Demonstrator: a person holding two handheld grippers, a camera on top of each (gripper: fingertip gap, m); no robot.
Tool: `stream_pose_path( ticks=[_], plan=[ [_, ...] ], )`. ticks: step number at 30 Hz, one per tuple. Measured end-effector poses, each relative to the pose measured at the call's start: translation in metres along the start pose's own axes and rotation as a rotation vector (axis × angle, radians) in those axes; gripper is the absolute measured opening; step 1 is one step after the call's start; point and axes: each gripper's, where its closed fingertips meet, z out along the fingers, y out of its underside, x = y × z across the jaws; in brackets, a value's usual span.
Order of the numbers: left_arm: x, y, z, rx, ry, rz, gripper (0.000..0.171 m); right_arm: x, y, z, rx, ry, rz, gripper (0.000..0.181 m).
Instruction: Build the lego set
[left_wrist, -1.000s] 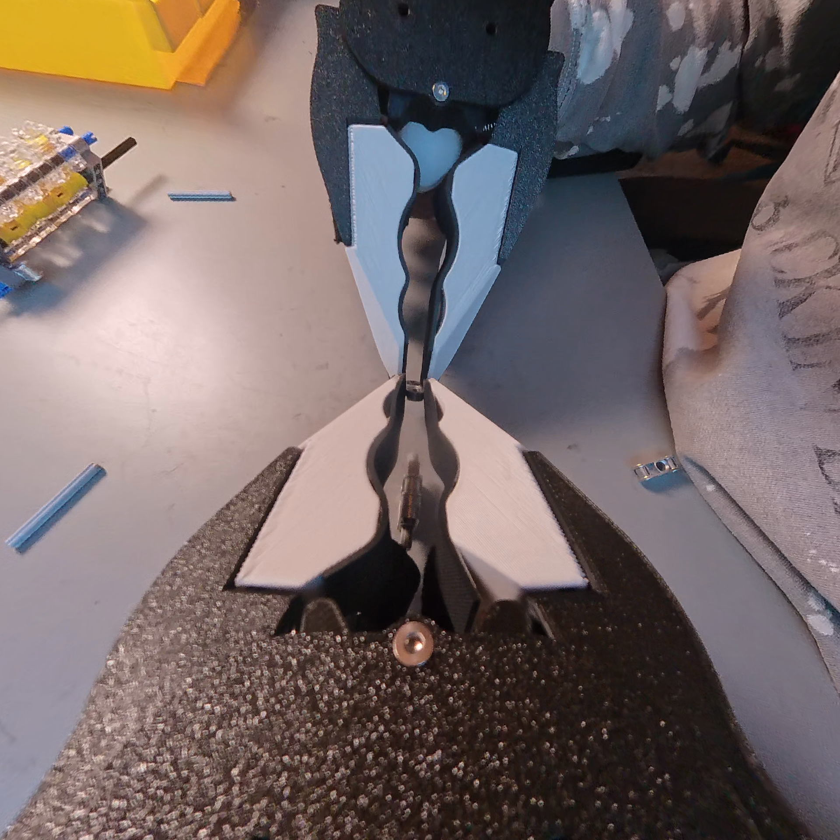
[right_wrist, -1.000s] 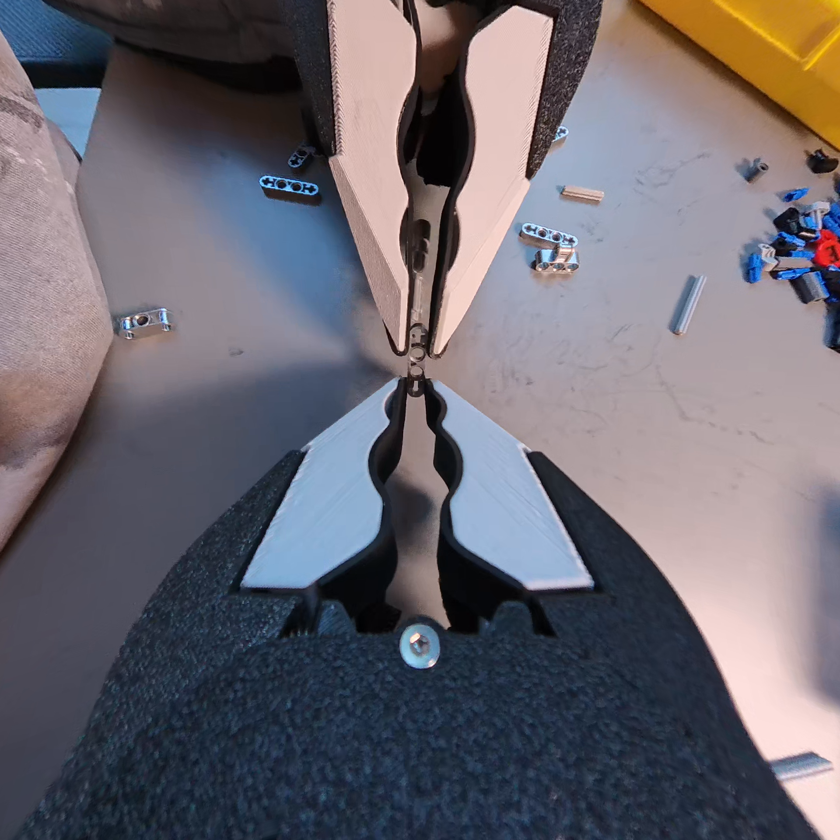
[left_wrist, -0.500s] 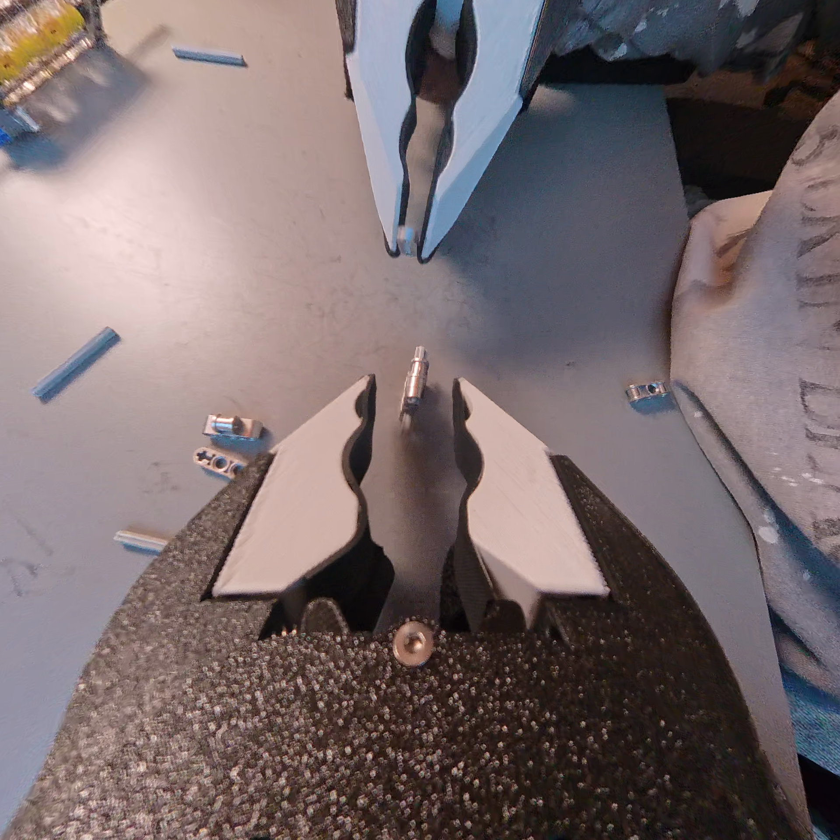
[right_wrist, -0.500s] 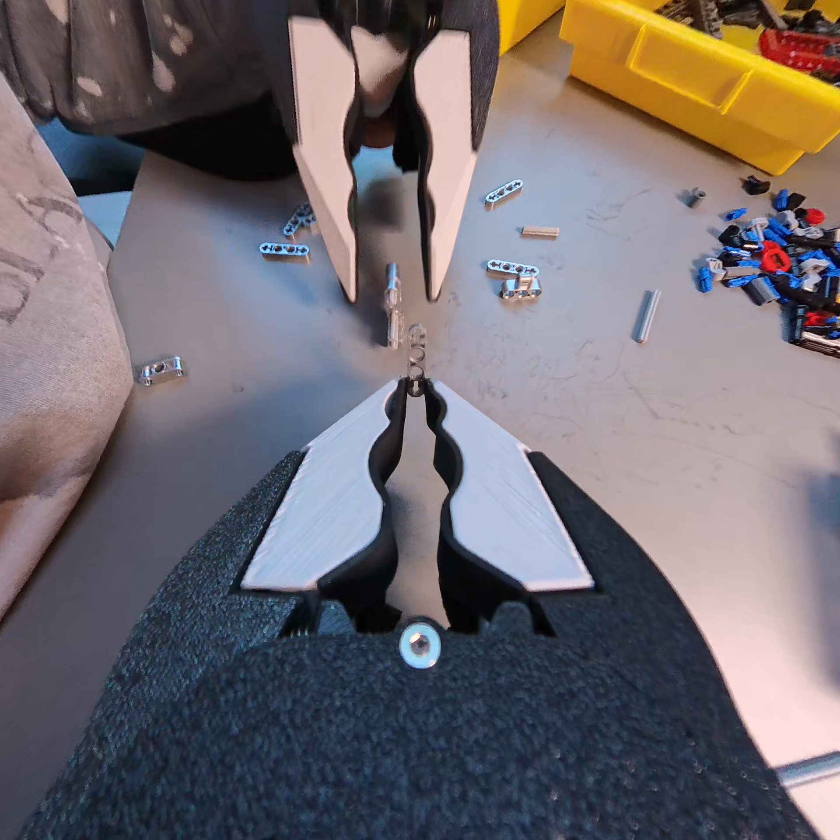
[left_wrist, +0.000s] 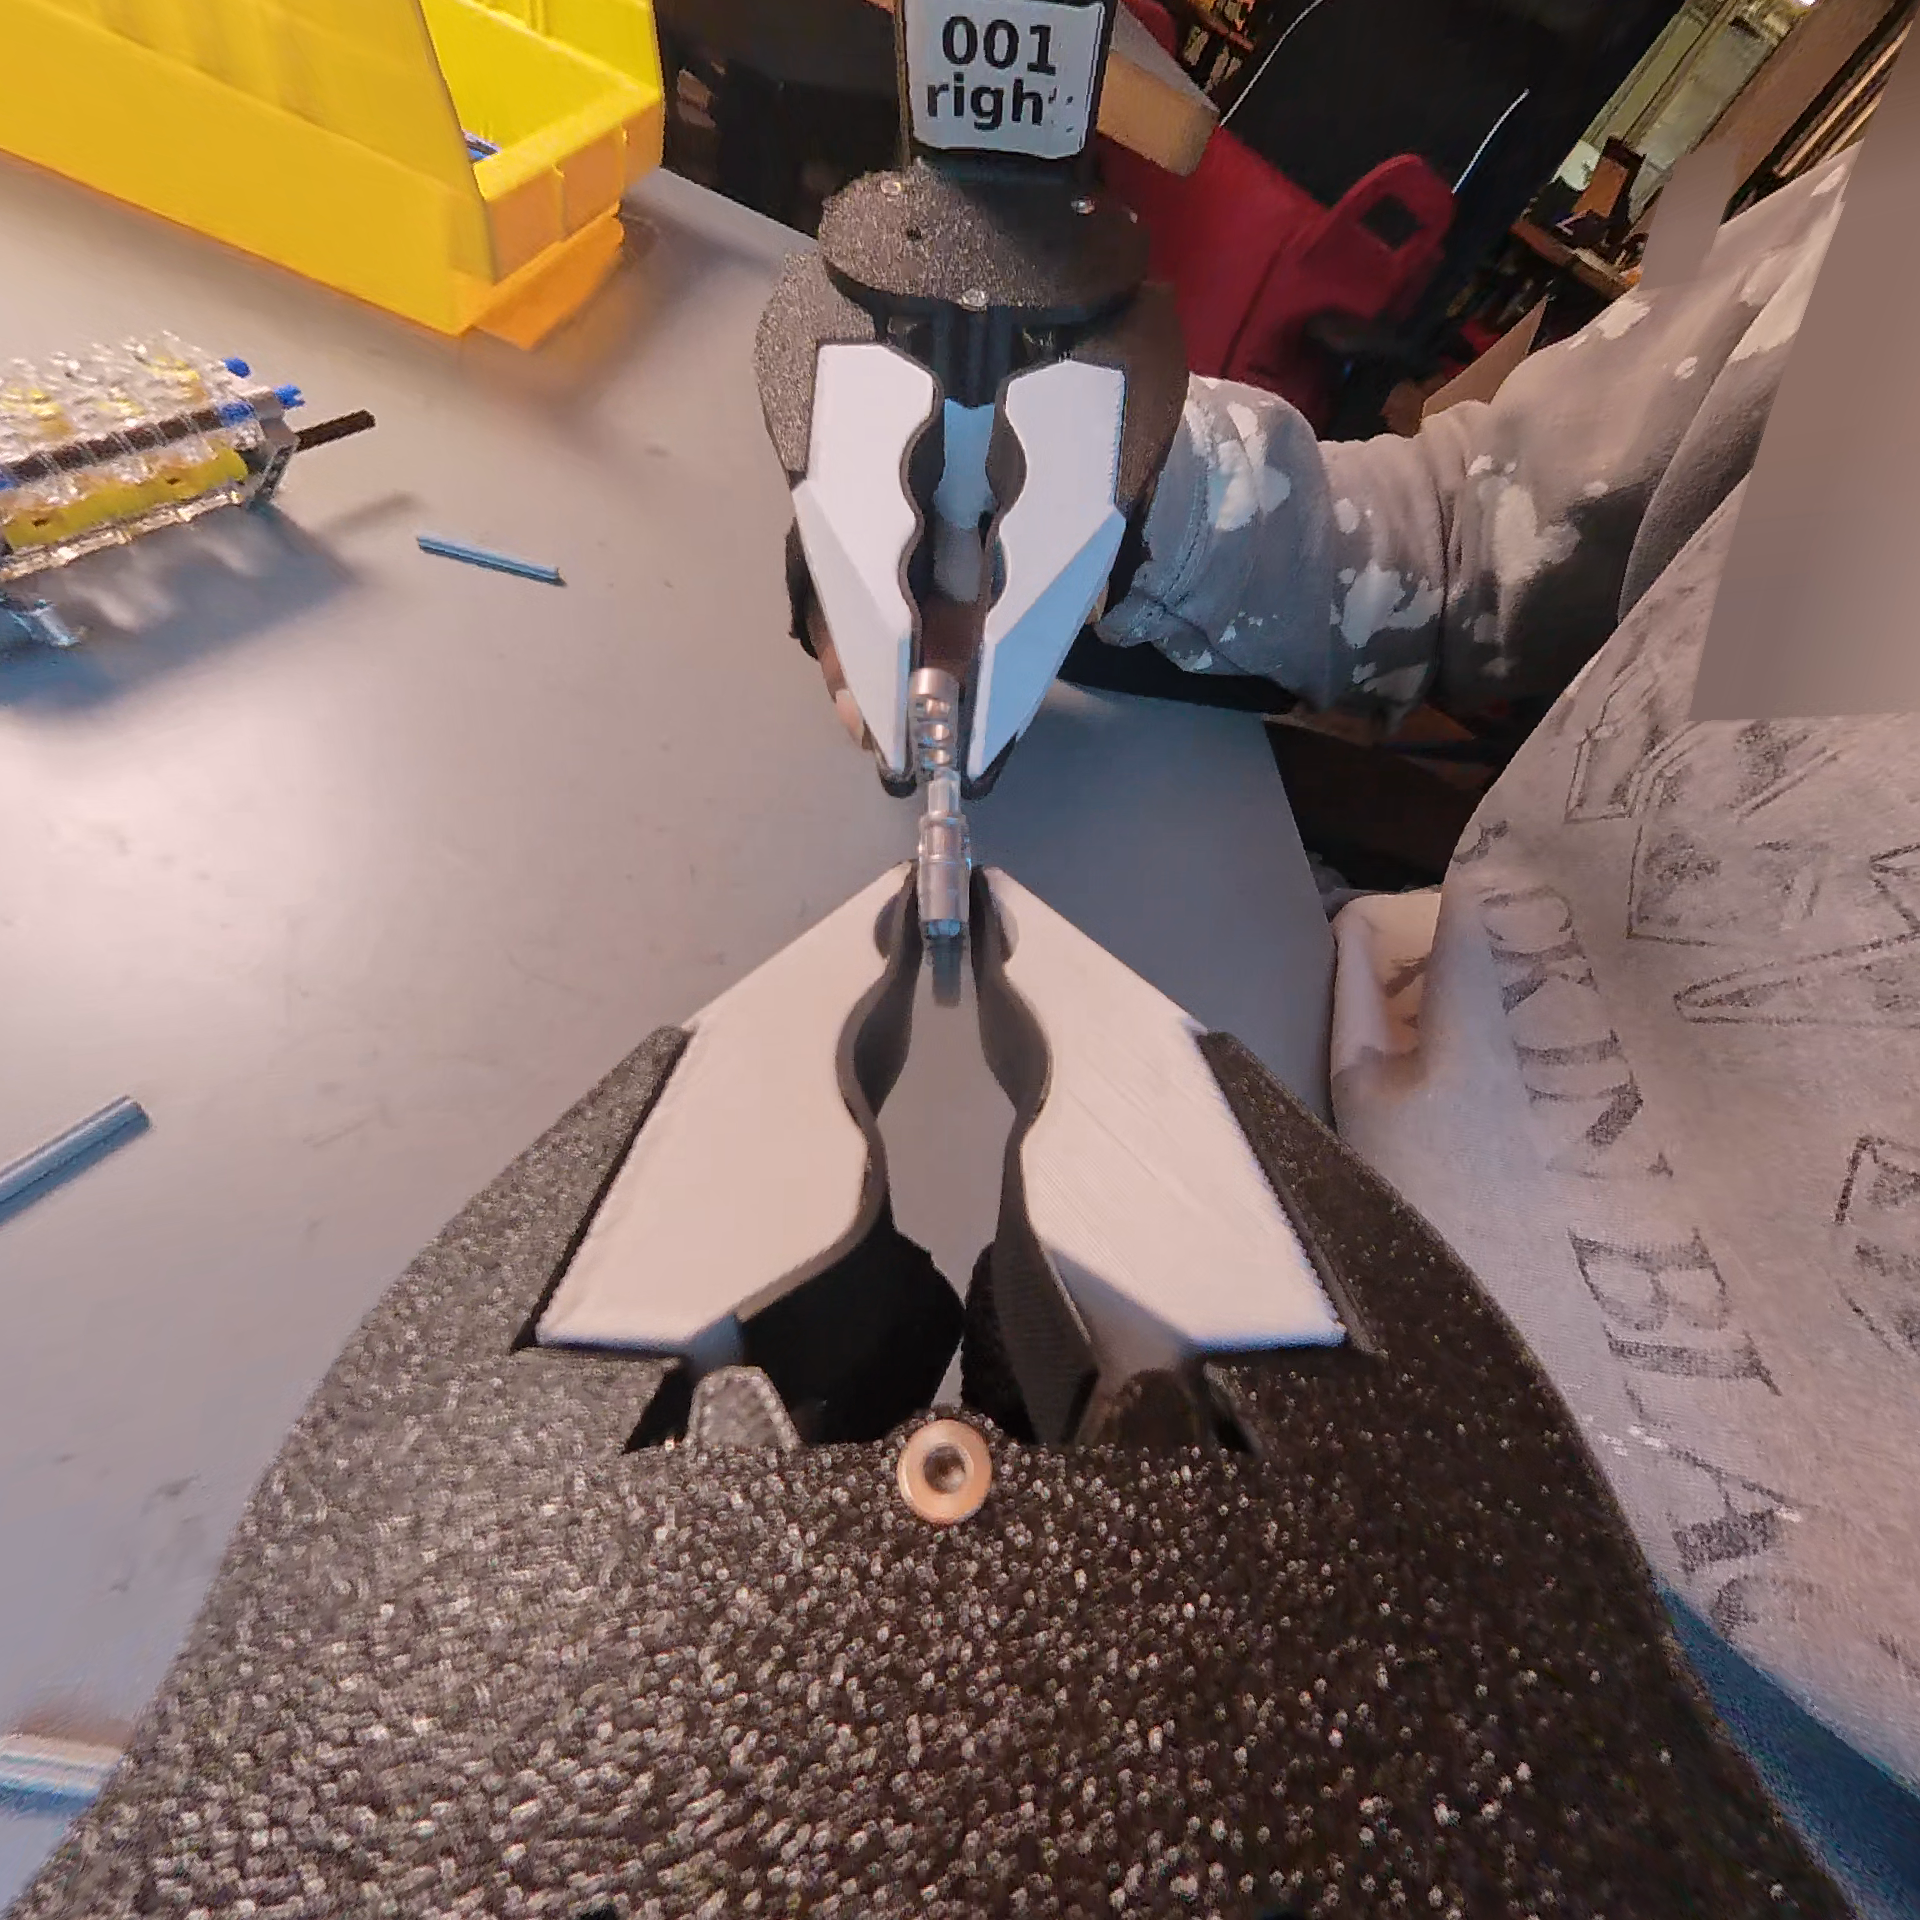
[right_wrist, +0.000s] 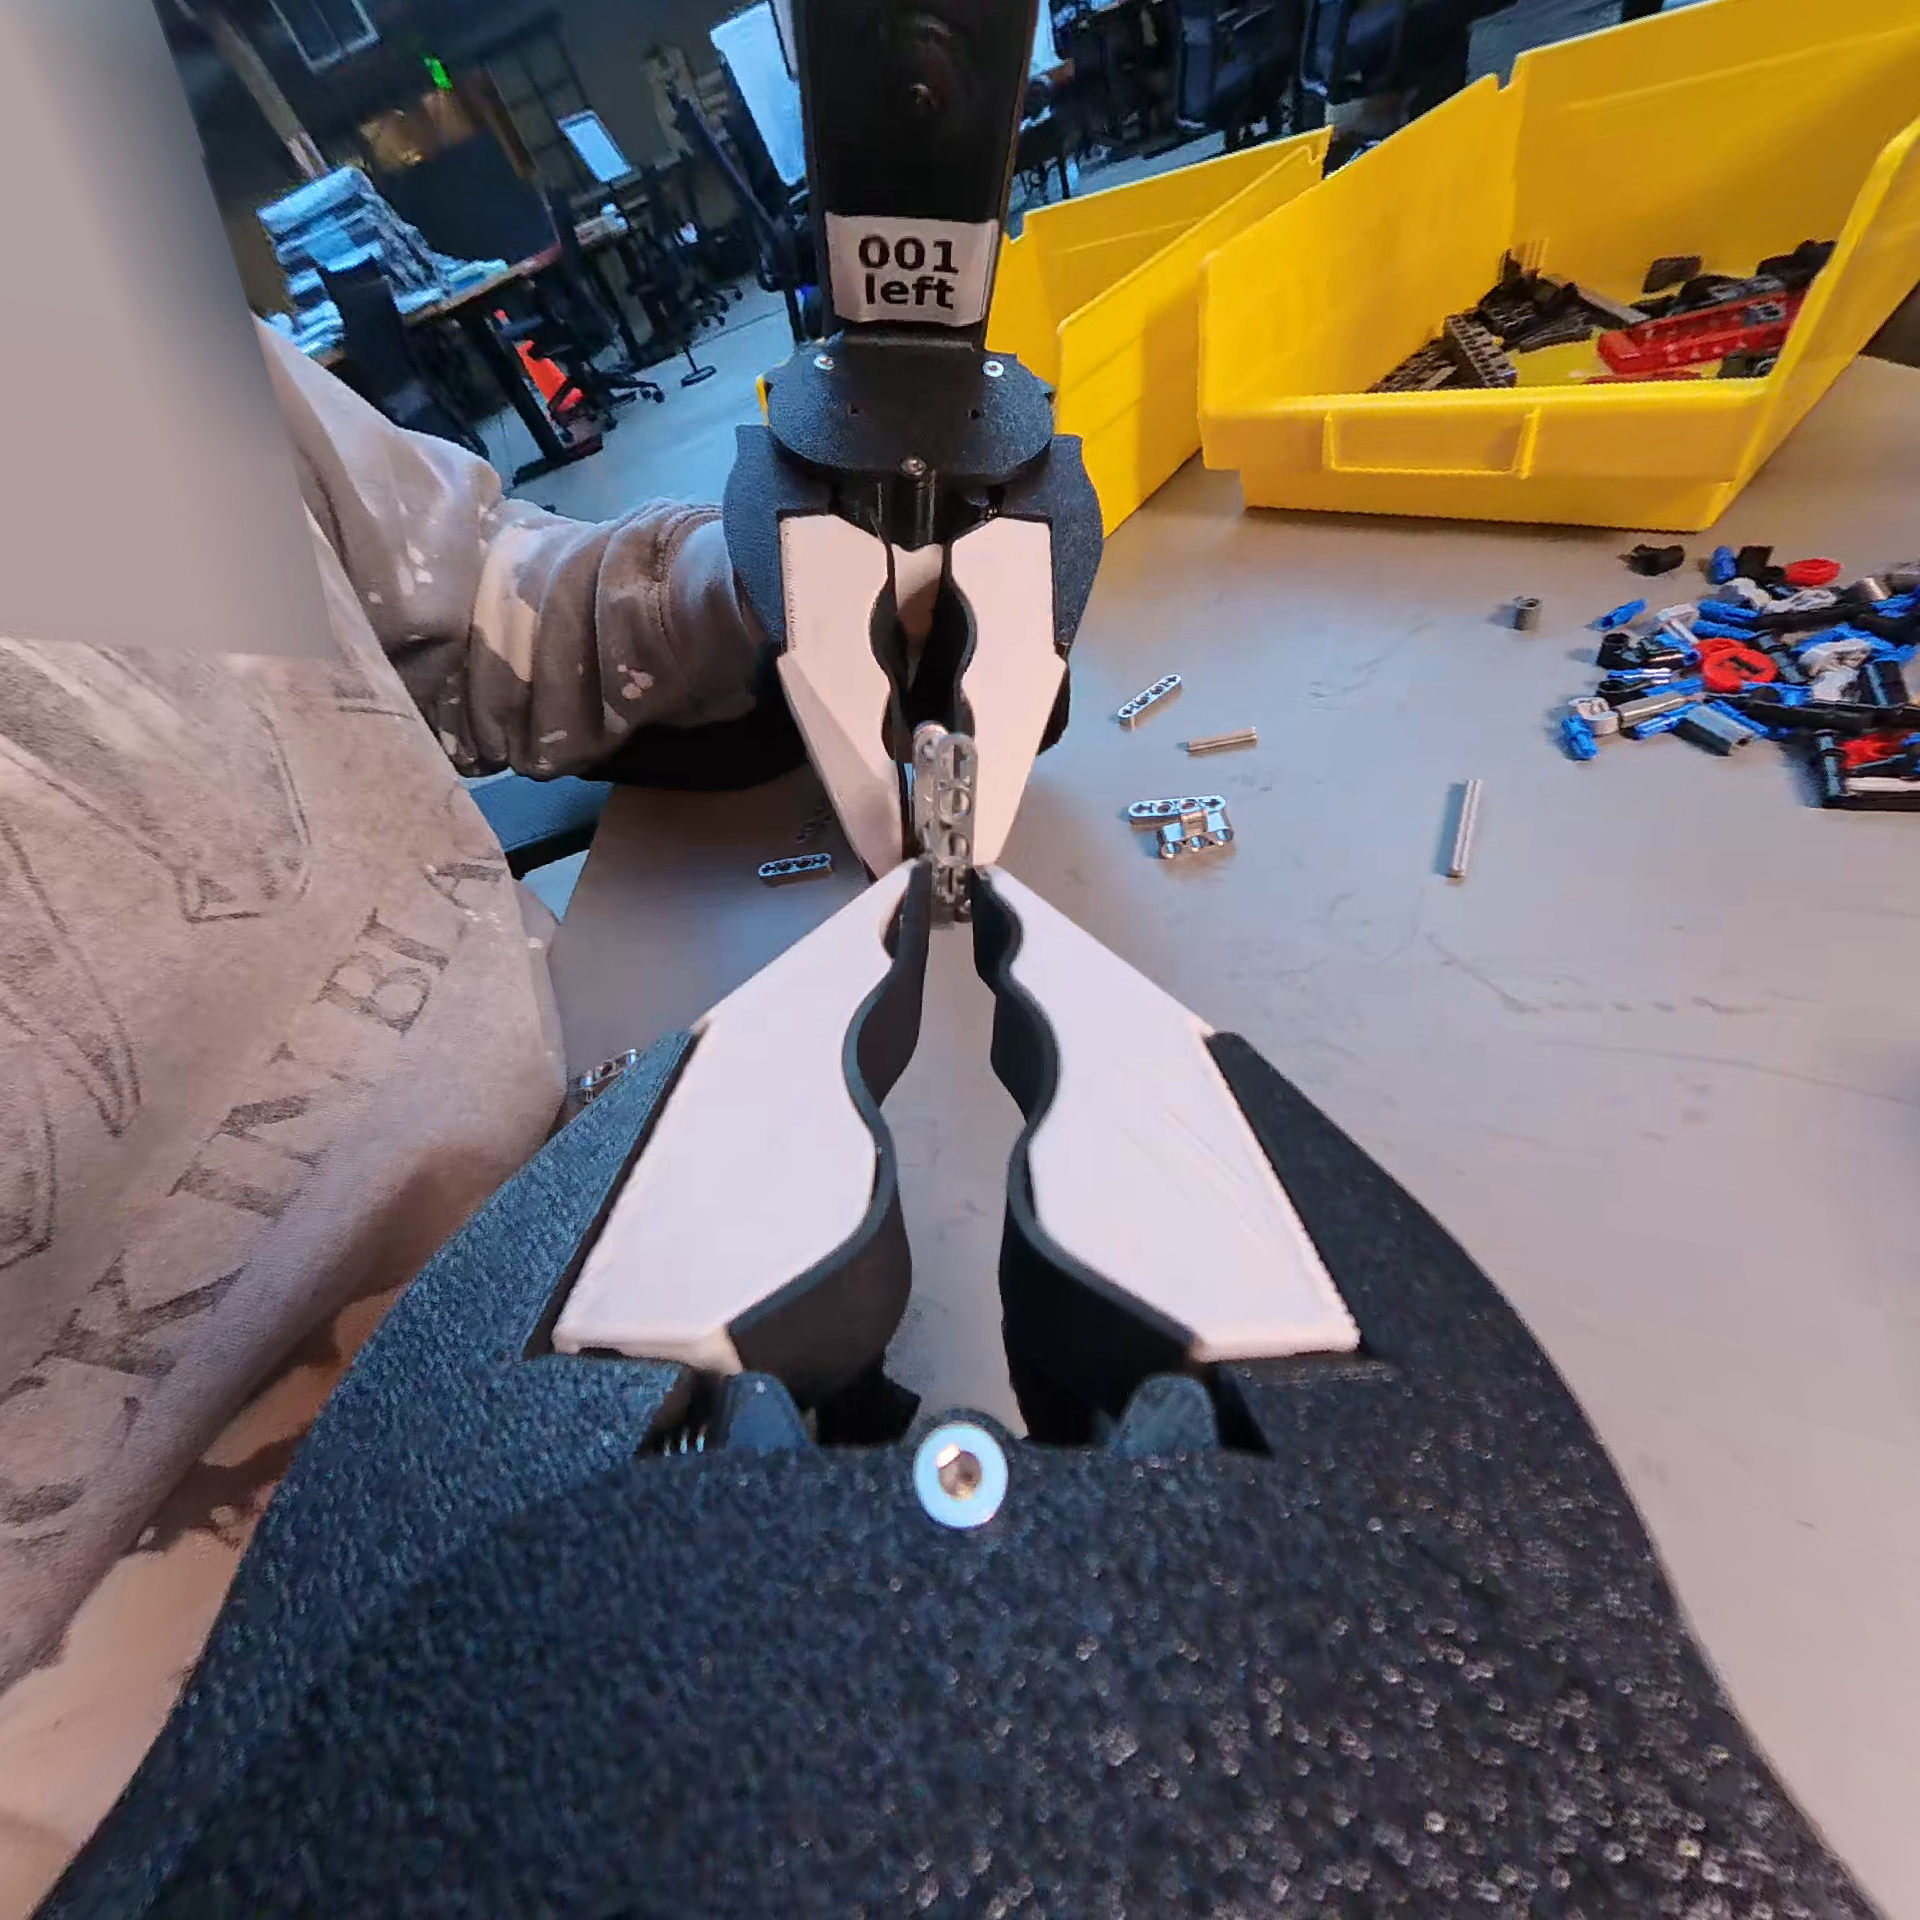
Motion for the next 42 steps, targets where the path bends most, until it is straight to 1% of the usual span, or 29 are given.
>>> stream_pose_path(
  ticks=[5, 10, 14, 17, 20, 22, 24, 26, 28, 32, 34, 38, 40, 42],
  plan=[
    [0.001, -0.007, -0.002, 0.042, 0.016, -0.039, 0.005, -0.003, -0.005, 0.0, 0.036, -0.037, 0.037, 0.005],
    [0.001, -0.018, -0.006, 0.132, 0.044, -0.102, 0.005, -0.002, -0.012, 0.001, 0.102, -0.05, 0.086, 0.005],
    [0.003, -0.011, -0.003, 0.089, 0.05, -0.086, 0.005, -0.006, -0.01, 0.007, 0.071, -0.073, 0.071, 0.005],
    [0.002, -0.007, -0.004, 0.065, 0.045, -0.079, 0.005, -0.003, -0.007, 0.009, 0.044, -0.059, 0.057, 0.005],
    [-0.002, 0.003, -0.002, 0.005, 0.004, -0.045, 0.005, 0.002, -0.004, 0.005, 0.029, -0.033, 0.059, 0.005],
    [-0.008, 0.011, -0.001, -0.034, -0.036, -0.029, 0.006, 0.008, 0.008, 0.006, -0.054, 0.009, 0.027, 0.005],
    [-0.017, 0.021, -0.002, -0.093, -0.091, -0.008, 0.006, 0.014, 0.032, 0.01, -0.214, 0.057, -0.016, 0.005],
    [-0.022, 0.026, -0.004, -0.115, -0.116, -0.016, 0.006, 0.022, 0.063, 0.01, -0.42, 0.123, -0.095, 0.005],
    [-0.03, 0.03, -0.008, -0.138, -0.157, -0.006, 0.006, 0.029, 0.083, 0.009, -0.579, 0.179, -0.187, 0.005],
    [-0.03, 0.03, -0.012, -0.13, -0.162, -0.014, 0.006, 0.031, 0.083, 0.013, -0.655, 0.207, -0.263, 0.005],
    [-0.028, 0.032, -0.011, -0.122, -0.152, -0.023, 0.006, 0.03, 0.082, 0.017, -0.652, 0.203, -0.274, 0.005],
    [-0.025, 0.029, -0.012, -0.084, -0.13, -0.052, 0.006, 0.029, 0.082, 0.02, -0.634, 0.208, -0.276, 0.008],
    [-0.023, 0.022, -0.015, -0.037, -0.107, -0.088, 0.006, 0.03, 0.078, 0.021, -0.607, 0.218, -0.291, 0.014],
    [-0.021, 0.012, -0.019, 0.044, -0.068, -0.163, 0.006, 0.03, 0.063, 0.021, -0.533, 0.246, -0.342, 0.021]
  ],
)
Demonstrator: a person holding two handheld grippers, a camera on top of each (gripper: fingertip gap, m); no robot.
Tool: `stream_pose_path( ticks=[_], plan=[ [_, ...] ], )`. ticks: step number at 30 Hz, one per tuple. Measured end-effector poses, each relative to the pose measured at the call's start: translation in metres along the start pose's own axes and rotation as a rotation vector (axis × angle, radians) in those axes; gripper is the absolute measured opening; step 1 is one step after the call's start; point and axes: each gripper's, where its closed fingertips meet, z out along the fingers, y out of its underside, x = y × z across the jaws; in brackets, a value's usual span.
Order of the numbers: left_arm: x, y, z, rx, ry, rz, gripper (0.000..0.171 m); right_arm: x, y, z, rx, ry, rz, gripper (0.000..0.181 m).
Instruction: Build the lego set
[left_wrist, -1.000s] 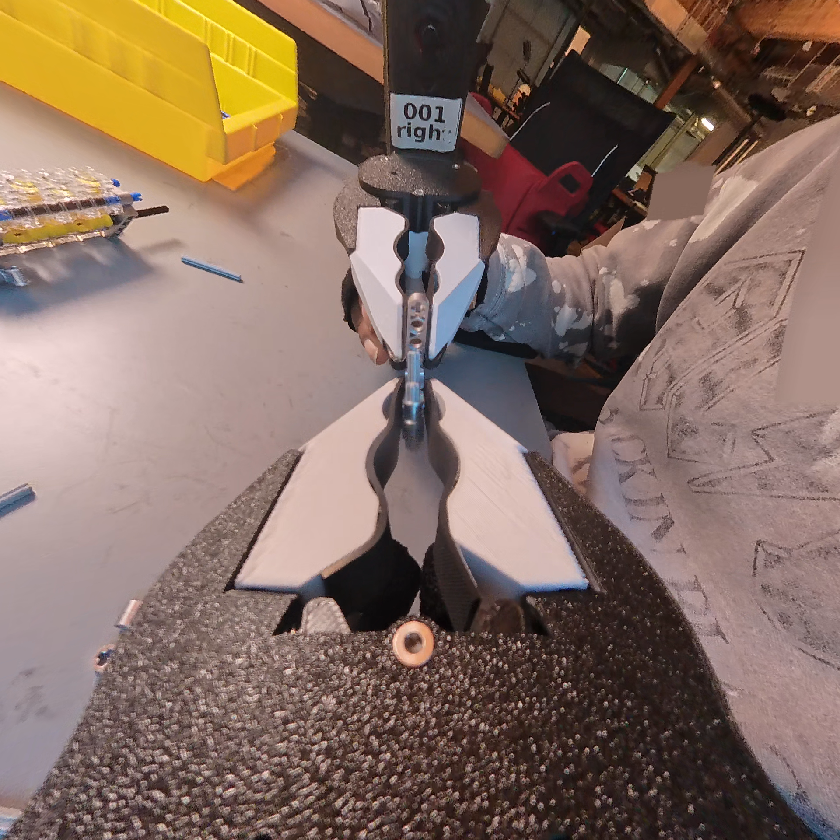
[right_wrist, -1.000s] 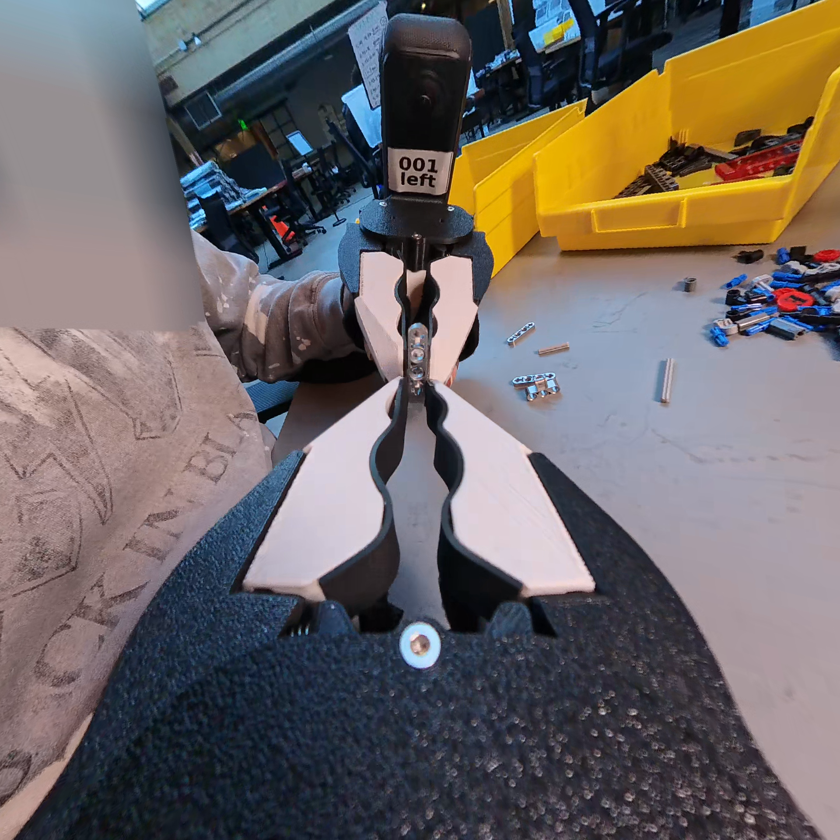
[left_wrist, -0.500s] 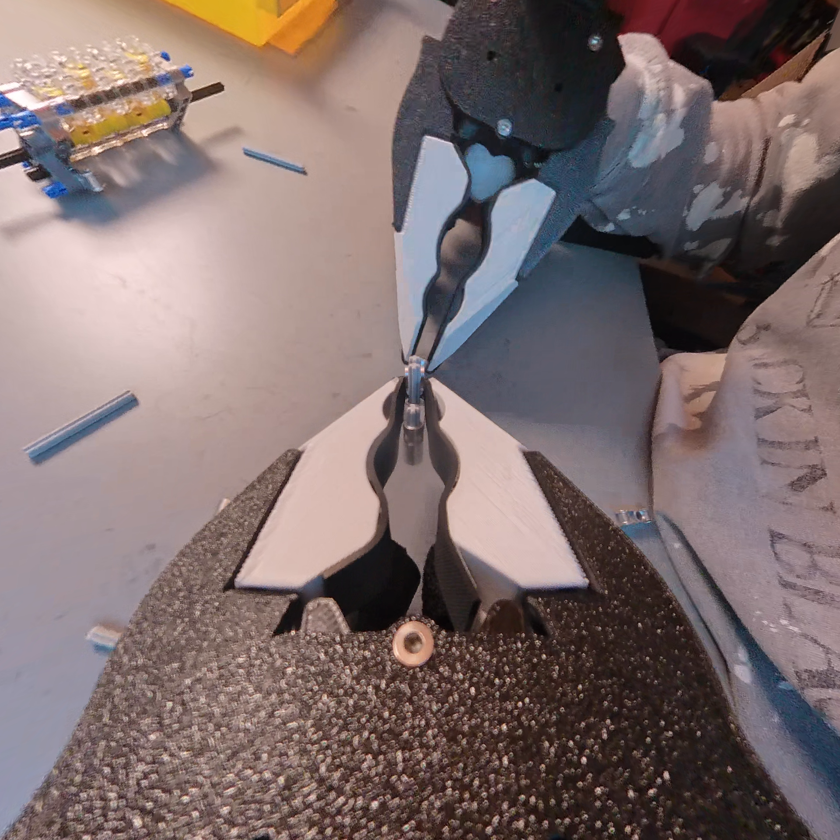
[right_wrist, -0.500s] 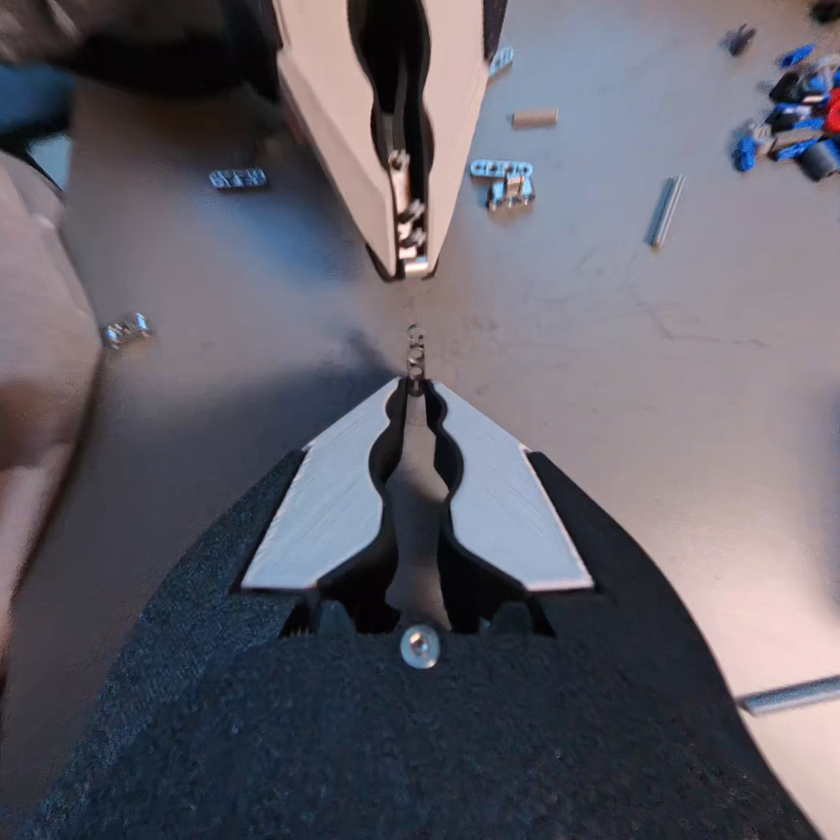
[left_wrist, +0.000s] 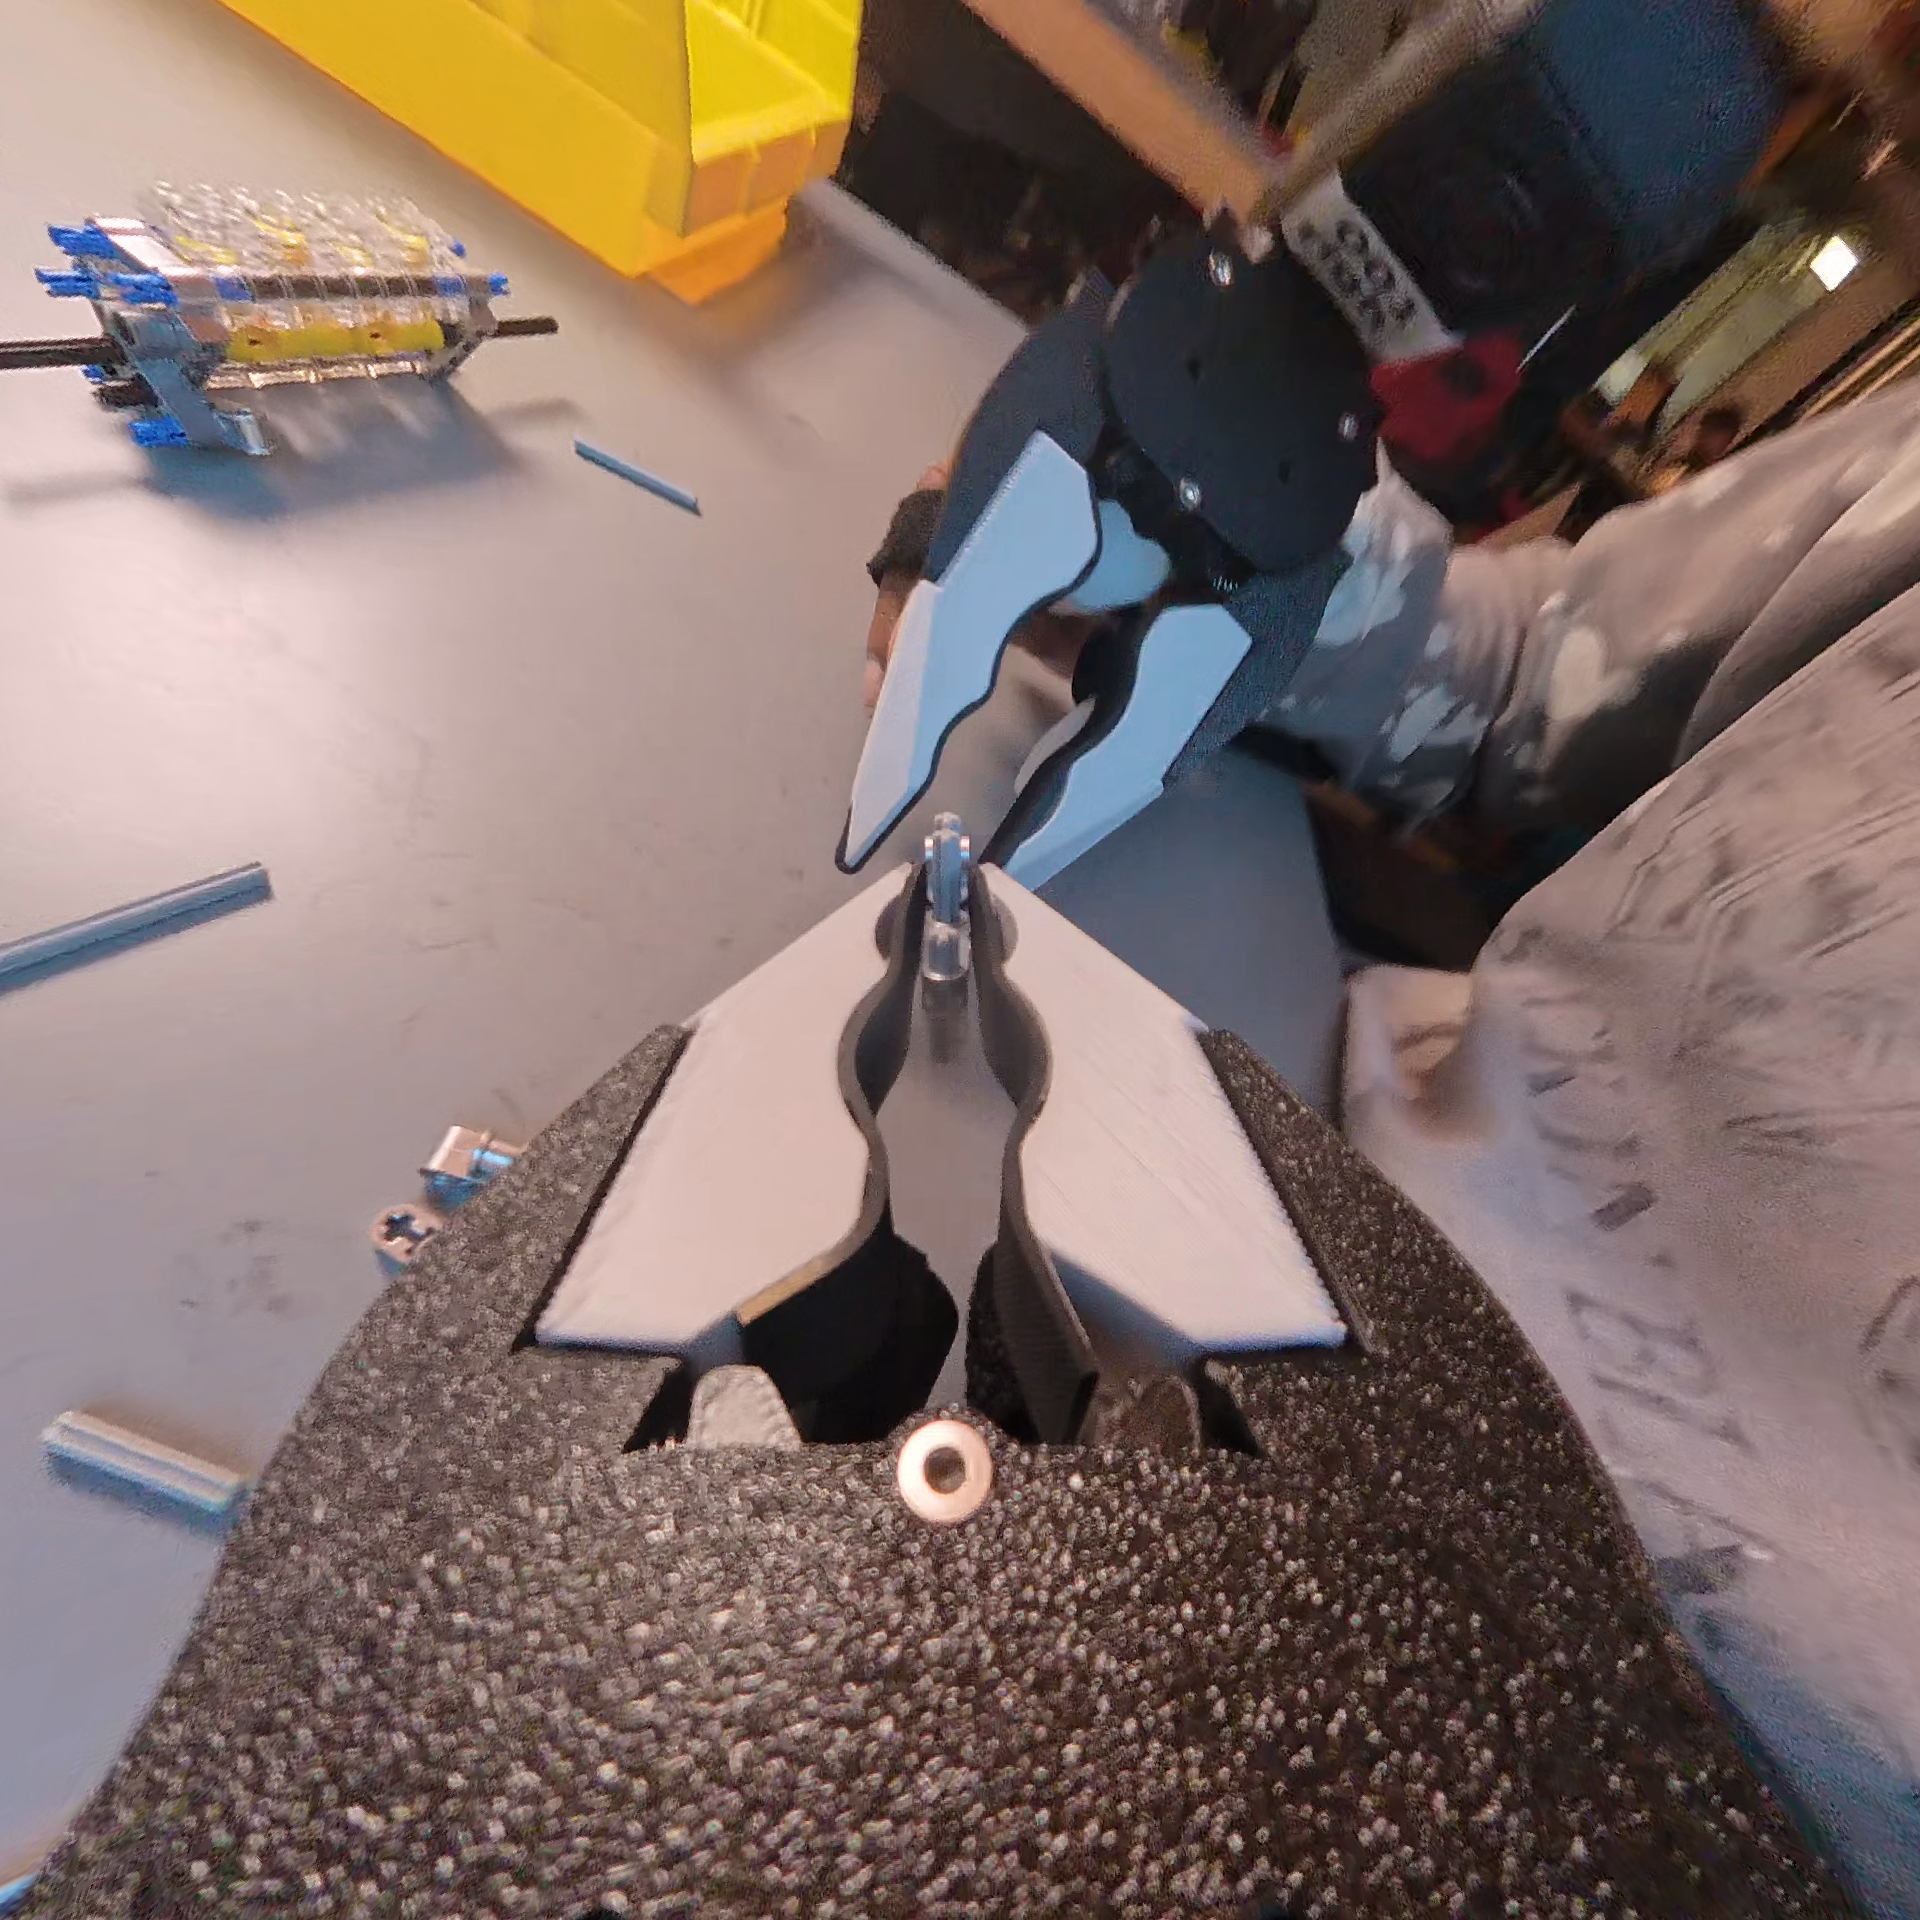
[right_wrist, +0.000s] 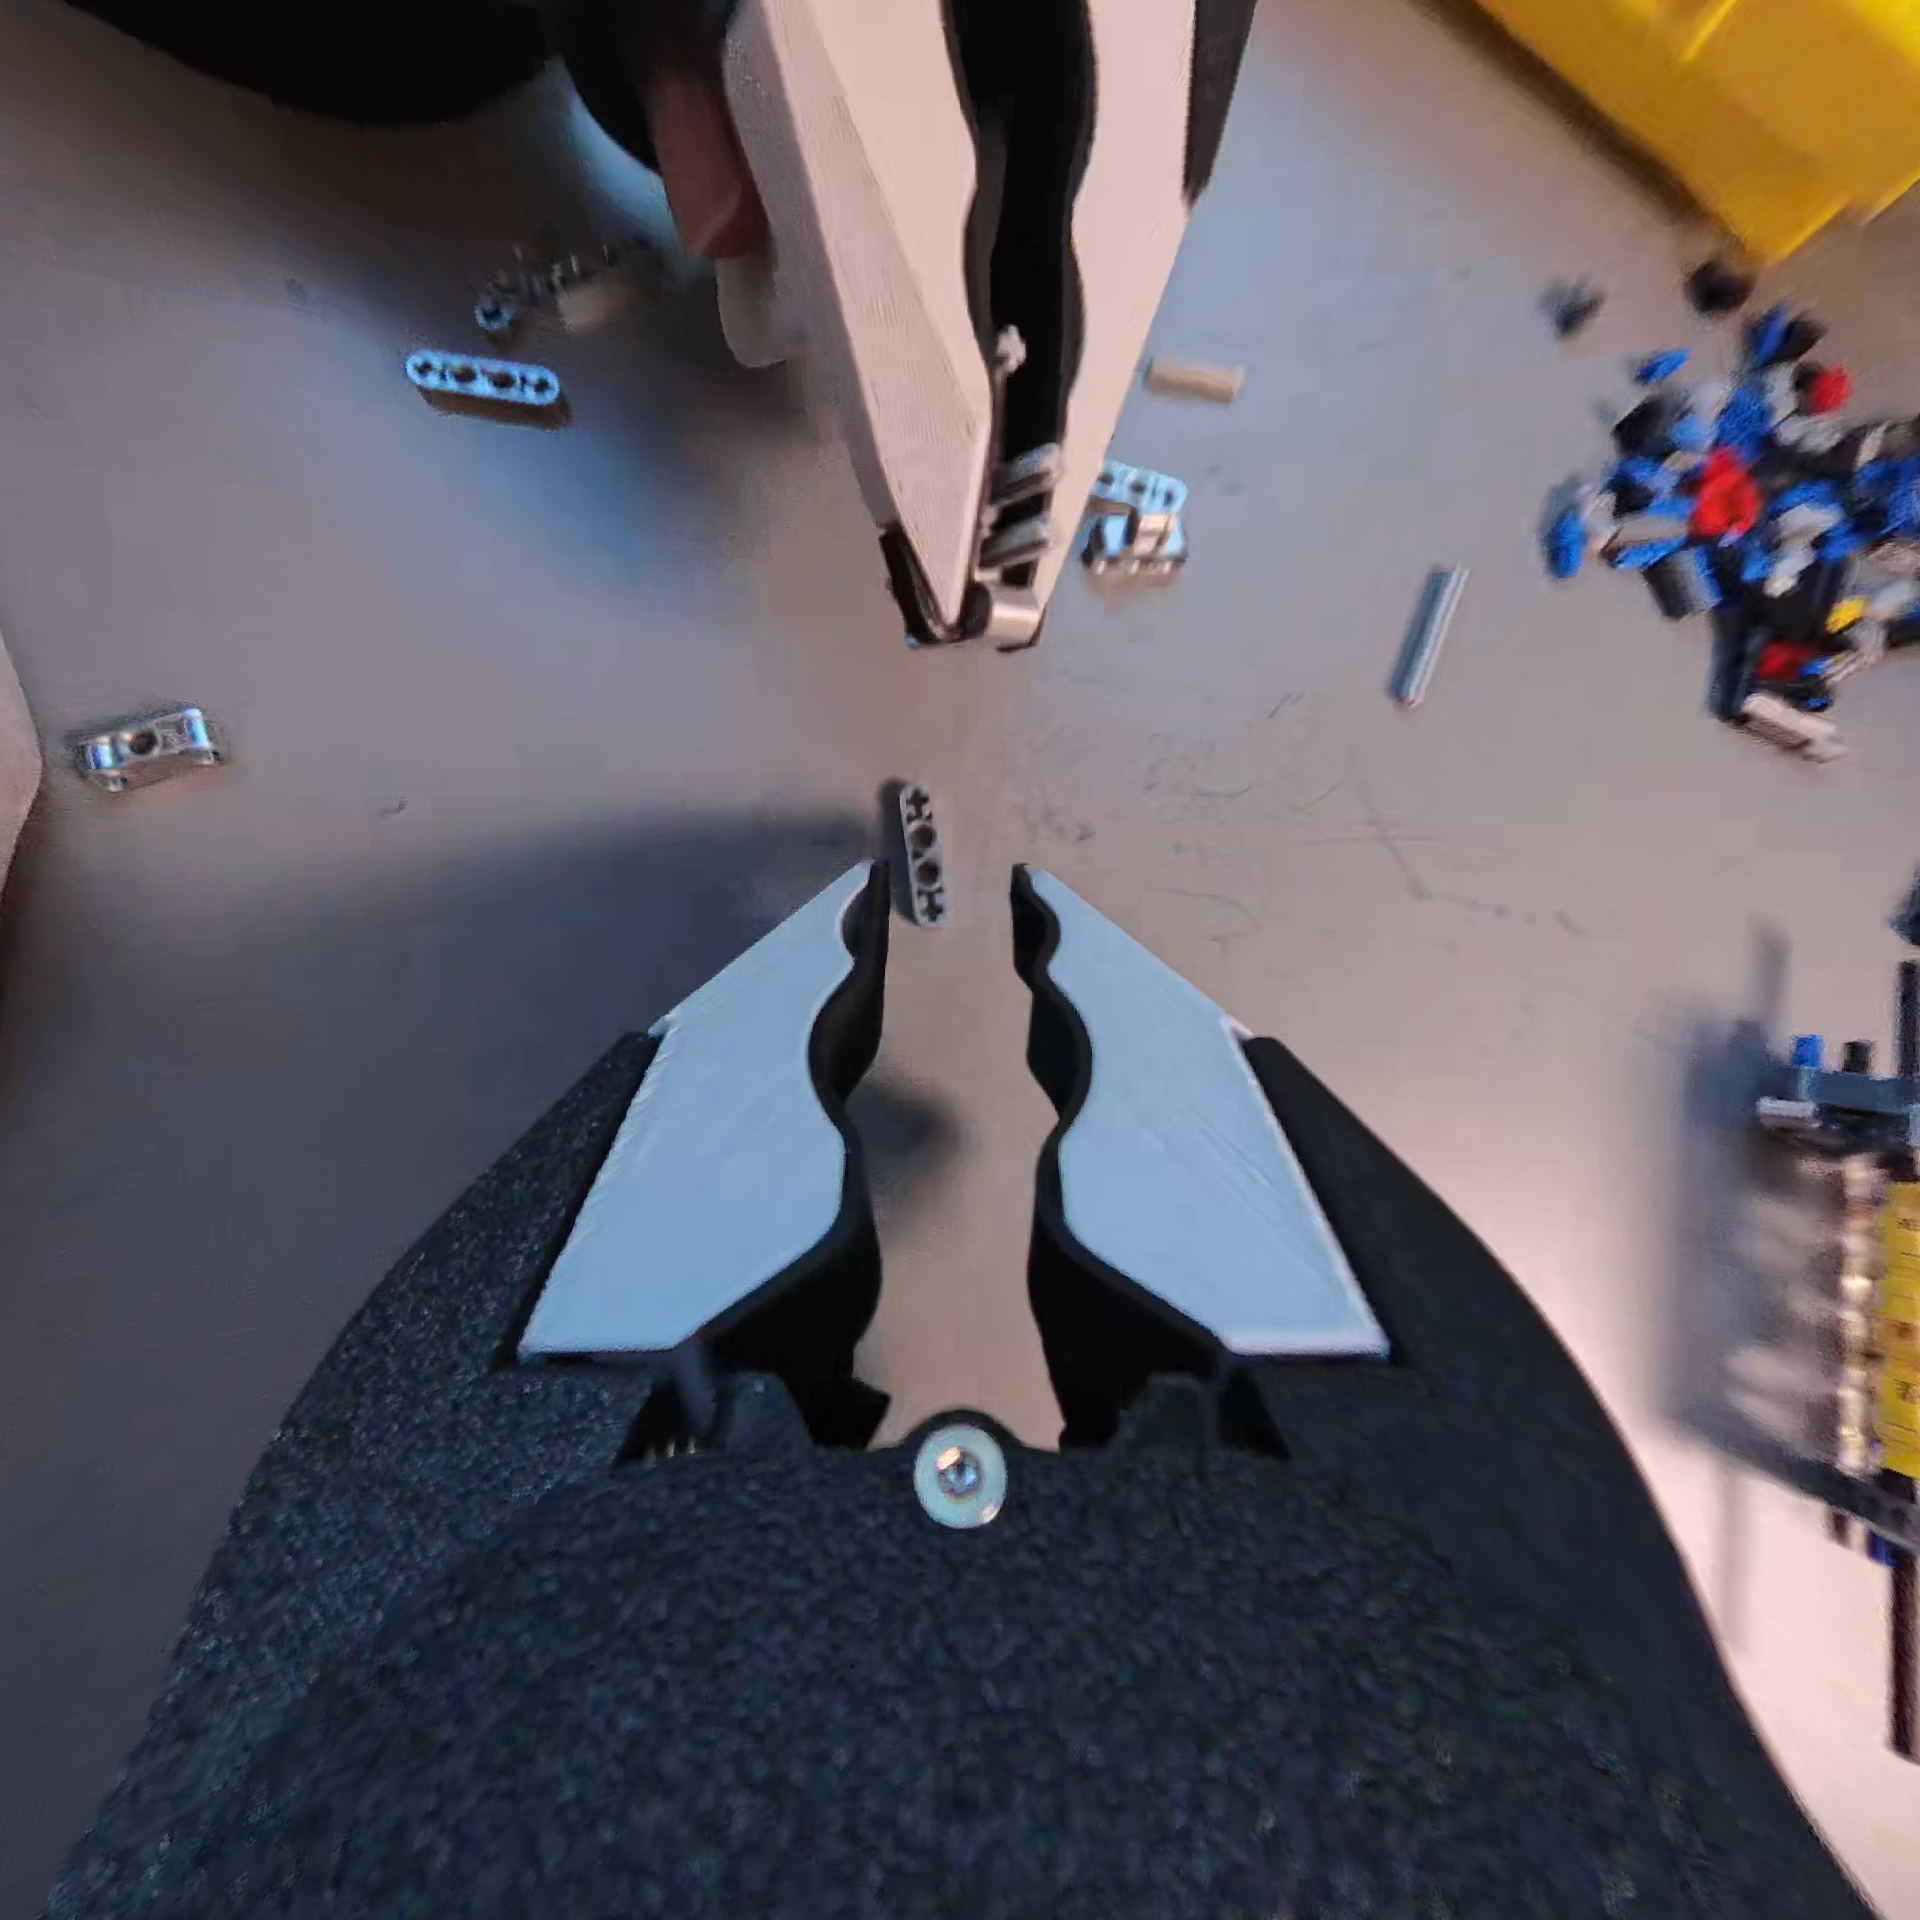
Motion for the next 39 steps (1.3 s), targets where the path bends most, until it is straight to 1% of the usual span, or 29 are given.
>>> stream_pose_path(
  ticks=[4, 6, 8, 9, 12, 15, 19, 21, 23, 24, 25, 29, 31, 33, 35, 36, 37, 39],
  plan=[
    [0.005, -0.028, -0.013, 0.213, 0.181, -0.29, 0.006, 0.007, -0.046, -0.03, 0.279, 0.187, -0.206, 0.032],
    [0.008, -0.042, -0.02, 0.32, 0.314, -0.461, 0.006, 0.012, -0.061, -0.04, 0.334, 0.353, -0.344, 0.04],
    [0.006, -0.05, -0.025, 0.403, 0.421, -0.613, 0.006, 0.016, -0.072, -0.046, 0.34, 0.517, -0.49, 0.041],
    [0.005, -0.05, -0.025, 0.428, 0.458, -0.671, 0.006, 0.017, -0.076, -0.046, 0.334, 0.568, -0.548, 0.041],
    [0.012, -0.048, -0.019, 0.425, 0.52, -0.744, 0.006, 0.021, -0.081, -0.044, 0.287, 0.682, -0.67, 0.035],
    [0.019, -0.048, -0.015, 0.419, 0.55, -0.766, 0.006, 0.018, -0.083, -0.045, 0.278, 0.725, -0.755, 0.019],
    [0.022, -0.049, -0.014, 0.432, 0.575, -0.803, 0.006, 0.016, -0.084, -0.048, 0.261, 0.767, -0.802, 0.016],
    [0.021, -0.048, -0.013, 0.43, 0.565, -0.802, 0.007, 0.016, -0.083, -0.048, 0.269, 0.75, -0.778, 0.015],
    [0.018, -0.047, -0.014, 0.434, 0.539, -0.77, 0.009, 0.017, -0.081, -0.047, 0.293, 0.712, -0.717, 0.014],
    [0.018, -0.049, -0.018, 0.449, 0.548, -0.763, 0.018, 0.019, -0.079, -0.048, 0.299, 0.702, -0.69, 0.002],
    [0.017, -0.051, -0.021, 0.458, 0.553, -0.761, 0.021, 0.02, -0.078, -0.049, 0.305, 0.688, -0.68, 0.0],
    [0.008, -0.044, -0.014, 0.431, 0.478, -0.766, 0.017, 0.012, -0.072, -0.04, 0.308, 0.596, -0.644, 0.0],
    [0.001, -0.043, -0.016, 0.426, 0.395, -0.685, 0.018, 0.014, -0.065, -0.035, 0.282, 0.552, -0.612, 0.0],
    [-0.003, -0.045, -0.023, 0.416, 0.317, -0.574, 0.02, 0.015, -0.058, -0.034, 0.293, 0.479, -0.522, 0.0],
    [-0.005, -0.047, -0.029, 0.414, 0.247, -0.467, 0.021, 0.011, -0.051, -0.035, 0.322, 0.361, -0.412, 0.0],
    [-0.006, -0.046, -0.031, 0.4, 0.212, -0.414, 0.022, 0.005, -0.049, -0.035, 0.341, 0.277, -0.353, 0.0],
    [-0.007, -0.045, -0.032, 0.385, 0.179, -0.365, 0.024, -0.004, -0.046, -0.034, 0.348, 0.172, -0.295, 0.0],
    [-0.007, -0.044, -0.032, 0.361, 0.125, -0.283, 0.027, -0.026, -0.039, -0.032, 0.331, -0.036, -0.194, 0.009]
  ],
)
